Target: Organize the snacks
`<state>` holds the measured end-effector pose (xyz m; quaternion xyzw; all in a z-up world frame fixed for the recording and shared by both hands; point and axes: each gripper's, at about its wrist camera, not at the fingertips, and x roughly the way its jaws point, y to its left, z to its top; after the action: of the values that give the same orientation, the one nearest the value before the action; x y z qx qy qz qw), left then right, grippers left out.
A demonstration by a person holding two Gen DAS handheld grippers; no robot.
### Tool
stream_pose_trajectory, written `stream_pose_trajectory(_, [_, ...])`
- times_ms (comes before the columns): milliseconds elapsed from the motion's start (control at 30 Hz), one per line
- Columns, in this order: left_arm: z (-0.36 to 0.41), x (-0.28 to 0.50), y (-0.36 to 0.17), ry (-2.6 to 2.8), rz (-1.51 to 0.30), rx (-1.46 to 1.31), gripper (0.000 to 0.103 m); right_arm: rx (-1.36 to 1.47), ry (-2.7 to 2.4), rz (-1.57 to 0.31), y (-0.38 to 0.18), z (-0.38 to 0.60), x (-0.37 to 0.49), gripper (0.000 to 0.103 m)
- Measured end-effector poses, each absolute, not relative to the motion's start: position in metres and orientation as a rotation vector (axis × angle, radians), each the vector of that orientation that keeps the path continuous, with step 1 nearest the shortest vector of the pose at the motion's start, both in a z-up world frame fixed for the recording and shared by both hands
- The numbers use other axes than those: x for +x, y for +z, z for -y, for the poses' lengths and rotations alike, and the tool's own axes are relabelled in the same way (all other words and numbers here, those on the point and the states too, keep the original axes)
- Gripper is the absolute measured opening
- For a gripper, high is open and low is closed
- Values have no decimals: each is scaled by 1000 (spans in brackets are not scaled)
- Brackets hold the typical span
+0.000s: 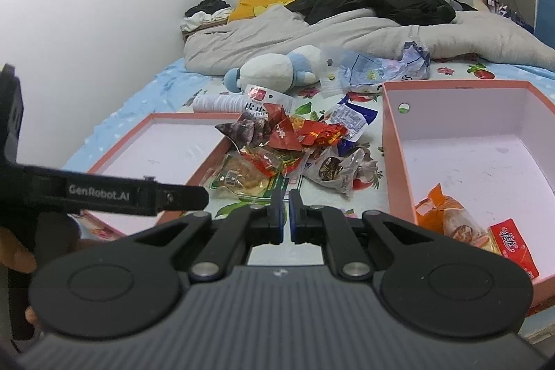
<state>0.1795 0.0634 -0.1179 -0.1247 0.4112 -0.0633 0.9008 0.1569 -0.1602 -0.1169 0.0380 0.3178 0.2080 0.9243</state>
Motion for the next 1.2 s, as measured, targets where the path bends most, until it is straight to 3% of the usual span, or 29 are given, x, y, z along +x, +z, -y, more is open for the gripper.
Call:
stream_pose_trajectory(433, [-92,252,-158,-131,-909,-229,99,24,375,-685,-165,125,215,9])
stream_pose_trajectory(467, [-91,257,-161,-132,-916,-216,100,27,367,-687,-169,124,221,12])
stream_pose_trajectory(500, [-91,266,-165,-144,-931,-203,100,30,362,-687,-172,123,225,21])
stream_pose_trajectory(533, [-91,273,-169,-161,-944,-200,100,35,356,-682,-175,122,230,40])
stream_pose_trajectory(600, [-91,283,-175,-148,-949,-191,101,32,361,-669,-182,119,237,52])
stream_pose_trajectory(1000, [-86,337,-201,-146,-985,-95,99,7,236,-686,-214,125,280,53])
stream_pose_trajectory(1067, [-86,343,-206,-139,-994,-83,99,3,228,-685,-219,125,286,65])
stream_pose_trajectory(1200, [-86,353,-216,-127,-1012,-56,95,-13,245,-710,-229,118,295,74])
